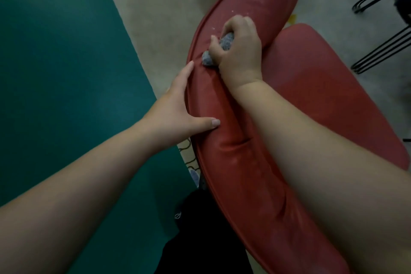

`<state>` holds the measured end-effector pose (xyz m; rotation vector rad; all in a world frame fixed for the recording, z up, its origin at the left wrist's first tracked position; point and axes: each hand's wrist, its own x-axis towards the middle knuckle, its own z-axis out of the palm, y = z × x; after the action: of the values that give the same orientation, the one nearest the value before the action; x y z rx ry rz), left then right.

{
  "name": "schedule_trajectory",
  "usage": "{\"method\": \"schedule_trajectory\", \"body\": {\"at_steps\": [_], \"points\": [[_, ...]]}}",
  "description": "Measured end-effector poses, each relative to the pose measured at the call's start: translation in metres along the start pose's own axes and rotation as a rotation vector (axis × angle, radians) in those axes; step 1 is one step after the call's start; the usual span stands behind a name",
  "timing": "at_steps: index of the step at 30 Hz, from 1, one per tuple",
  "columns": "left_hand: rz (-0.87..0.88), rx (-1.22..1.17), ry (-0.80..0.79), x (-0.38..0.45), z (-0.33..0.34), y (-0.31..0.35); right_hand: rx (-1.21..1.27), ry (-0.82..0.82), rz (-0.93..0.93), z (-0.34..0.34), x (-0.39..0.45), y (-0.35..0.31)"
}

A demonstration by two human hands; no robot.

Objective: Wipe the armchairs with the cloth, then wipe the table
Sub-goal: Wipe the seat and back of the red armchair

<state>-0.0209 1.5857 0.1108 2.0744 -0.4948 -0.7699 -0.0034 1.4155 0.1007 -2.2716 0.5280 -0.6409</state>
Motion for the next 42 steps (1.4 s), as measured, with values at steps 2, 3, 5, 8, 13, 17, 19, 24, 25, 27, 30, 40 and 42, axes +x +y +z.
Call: {"method": "schedule_trajectory", "body": {"at_steps": [2, 3, 5, 8, 13, 17, 19, 24, 25, 27, 30, 40, 42], "points": [[0.002, 0.016, -0.011, 0.012, -0.003, 0.002, 0.028, 0.029, 0.017, -0.006, -0.015, 0.004], [-0.009, 0.024, -0.028, 0.016, -0.004, 0.003, 0.037, 0.031, 0.027, -0.013, -0.031, 0.006], [-0.022, 0.052, -0.046, 0.024, -0.008, 0.005, 0.037, 0.007, 0.035, -0.025, -0.061, 0.01], [-0.029, 0.073, -0.075, 0.032, -0.013, 0.009, 0.046, -0.033, 0.029, -0.025, -0.054, 0.01], [-0.007, 0.113, -0.036, 0.047, -0.022, 0.013, -0.015, -0.024, -0.084, 0.009, 0.045, 0.005], [-0.04, 0.077, -0.033, 0.065, -0.033, 0.014, 0.008, -0.015, 0.027, 0.008, 0.05, 0.009], [-0.041, 0.094, -0.069, 0.072, -0.039, 0.014, 0.045, -0.022, 0.038, -0.004, 0.009, 0.008], [-0.026, 0.124, -0.19, 0.086, -0.045, 0.016, 0.035, -0.035, 0.095, -0.02, -0.044, 0.01], [-0.019, 0.132, -0.204, 0.089, -0.046, 0.016, 0.024, -0.018, 0.097, -0.015, -0.031, 0.01], [-0.003, 0.146, -0.224, 0.095, -0.049, 0.016, -0.002, 0.022, 0.101, -0.003, 0.002, 0.009], [0.033, 0.163, -0.243, 0.107, -0.054, 0.018, -0.037, 0.132, 0.136, 0.01, 0.044, 0.018], [0.162, 0.242, -0.36, 0.141, -0.068, 0.024, -0.054, 0.22, 0.332, 0.008, -0.018, -0.007], [0.179, 0.213, -0.383, 0.146, -0.069, 0.024, -0.071, 0.241, 0.326, 0.015, 0.018, 0.0]]}}
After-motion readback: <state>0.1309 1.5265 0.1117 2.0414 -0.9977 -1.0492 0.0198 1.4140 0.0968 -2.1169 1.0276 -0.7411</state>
